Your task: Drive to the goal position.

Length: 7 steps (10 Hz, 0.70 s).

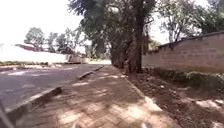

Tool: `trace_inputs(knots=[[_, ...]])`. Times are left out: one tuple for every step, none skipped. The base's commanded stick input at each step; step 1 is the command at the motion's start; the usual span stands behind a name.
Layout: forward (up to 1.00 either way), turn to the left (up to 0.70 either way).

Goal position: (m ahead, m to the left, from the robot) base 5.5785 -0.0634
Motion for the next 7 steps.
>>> trace_inputs(knots=[[0.5,0.0],[0.5,0.0],[0.5,0.0],[0.5,0.0],[0.5,0.0],[0.5,0.0],[0.5,0.0]])
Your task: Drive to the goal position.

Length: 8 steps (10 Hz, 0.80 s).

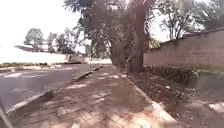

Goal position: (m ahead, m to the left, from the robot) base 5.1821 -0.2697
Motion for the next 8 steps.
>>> trace_inputs(knots=[[0.5,0.0],[0.5,0.0],[0.5,0.0],[0.5,0.0],[0.5,0.0],[0.5,0.0],[0.5,0.0],[0.5,0.0]])
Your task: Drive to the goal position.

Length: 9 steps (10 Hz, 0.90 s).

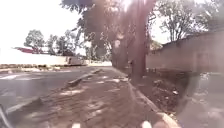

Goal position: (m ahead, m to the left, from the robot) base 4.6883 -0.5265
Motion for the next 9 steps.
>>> trace_inputs(knots=[[0.5,0.0],[0.5,0.0],[0.5,0.0],[0.5,0.0],[0.5,0.0],[0.5,0.0],[0.5,0.0],[0.5,0.0],[0.5,0.0]])
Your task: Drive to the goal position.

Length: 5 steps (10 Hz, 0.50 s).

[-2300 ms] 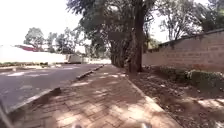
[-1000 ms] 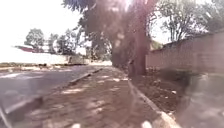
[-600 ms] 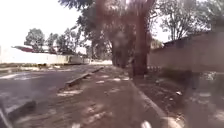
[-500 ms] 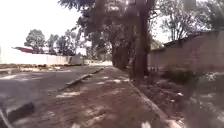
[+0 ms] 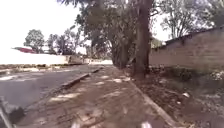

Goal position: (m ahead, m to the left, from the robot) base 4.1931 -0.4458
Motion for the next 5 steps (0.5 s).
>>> trace_inputs(knots=[[0.5,0.0],[0.5,0.0],[0.5,0.0],[0.5,0.0],[0.5,0.0]])
